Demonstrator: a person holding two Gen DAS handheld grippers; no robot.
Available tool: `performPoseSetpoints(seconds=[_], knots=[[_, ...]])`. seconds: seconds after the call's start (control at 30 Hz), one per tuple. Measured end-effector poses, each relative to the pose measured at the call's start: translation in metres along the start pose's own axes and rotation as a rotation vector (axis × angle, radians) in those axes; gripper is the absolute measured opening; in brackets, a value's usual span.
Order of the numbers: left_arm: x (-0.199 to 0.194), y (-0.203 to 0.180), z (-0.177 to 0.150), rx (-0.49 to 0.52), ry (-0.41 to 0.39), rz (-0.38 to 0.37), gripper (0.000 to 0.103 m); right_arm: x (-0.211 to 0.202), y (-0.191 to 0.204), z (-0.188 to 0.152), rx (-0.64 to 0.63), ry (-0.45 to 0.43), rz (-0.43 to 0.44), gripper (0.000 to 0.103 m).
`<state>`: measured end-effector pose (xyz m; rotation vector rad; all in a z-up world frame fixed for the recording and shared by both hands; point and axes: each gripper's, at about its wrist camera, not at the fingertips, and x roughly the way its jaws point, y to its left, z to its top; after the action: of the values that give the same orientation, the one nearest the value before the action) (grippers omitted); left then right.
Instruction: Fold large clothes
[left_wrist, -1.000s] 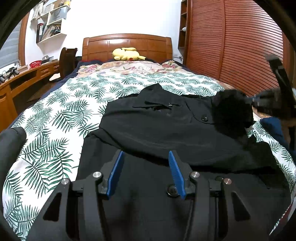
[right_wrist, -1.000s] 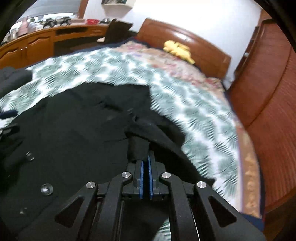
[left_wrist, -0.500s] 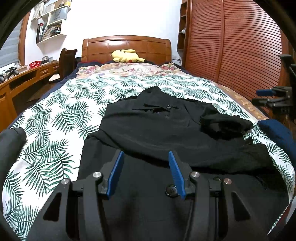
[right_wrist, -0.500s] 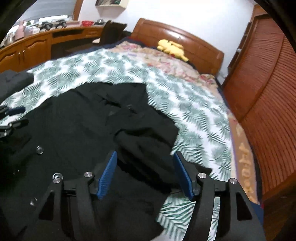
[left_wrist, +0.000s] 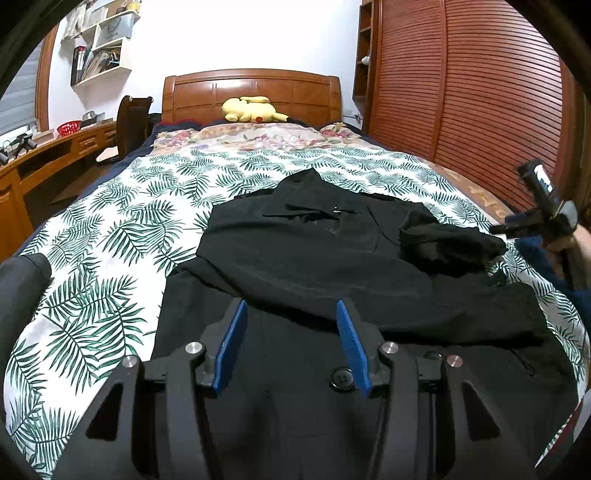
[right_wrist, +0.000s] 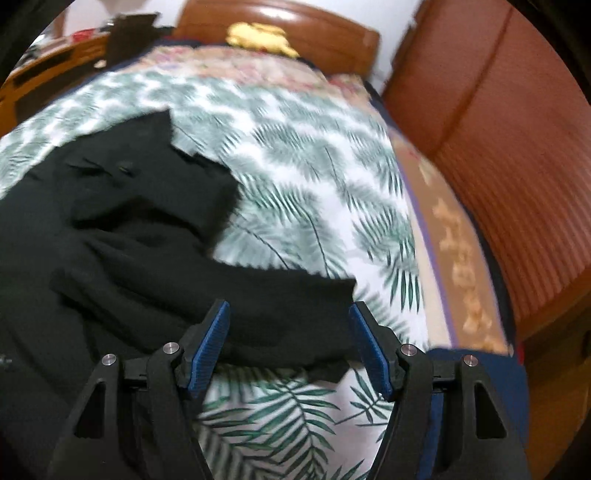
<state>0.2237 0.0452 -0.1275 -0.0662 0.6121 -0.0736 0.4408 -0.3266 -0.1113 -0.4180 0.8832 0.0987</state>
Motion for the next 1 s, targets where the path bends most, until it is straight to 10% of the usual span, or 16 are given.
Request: performPoseSetpoints(seconds=[0.77,0.87,1.0], knots=[[0.006,0.000,-0.002,0.002,0.011,-0.001,0.049,0.082,-0.039,-0.040,0.148,0.172,0.036,0.084],[0.006,0.000,-0.002,0.003,0.011,-0.001,0.049,0.082,-0.038,-0.040,0.148,0.172,0.056,0.076],[0.004,0.002,-0.003,0.008,0.010,0.008,0.049,0.076,-0.025,-0.039,0.098,0.157,0.101,0.029]])
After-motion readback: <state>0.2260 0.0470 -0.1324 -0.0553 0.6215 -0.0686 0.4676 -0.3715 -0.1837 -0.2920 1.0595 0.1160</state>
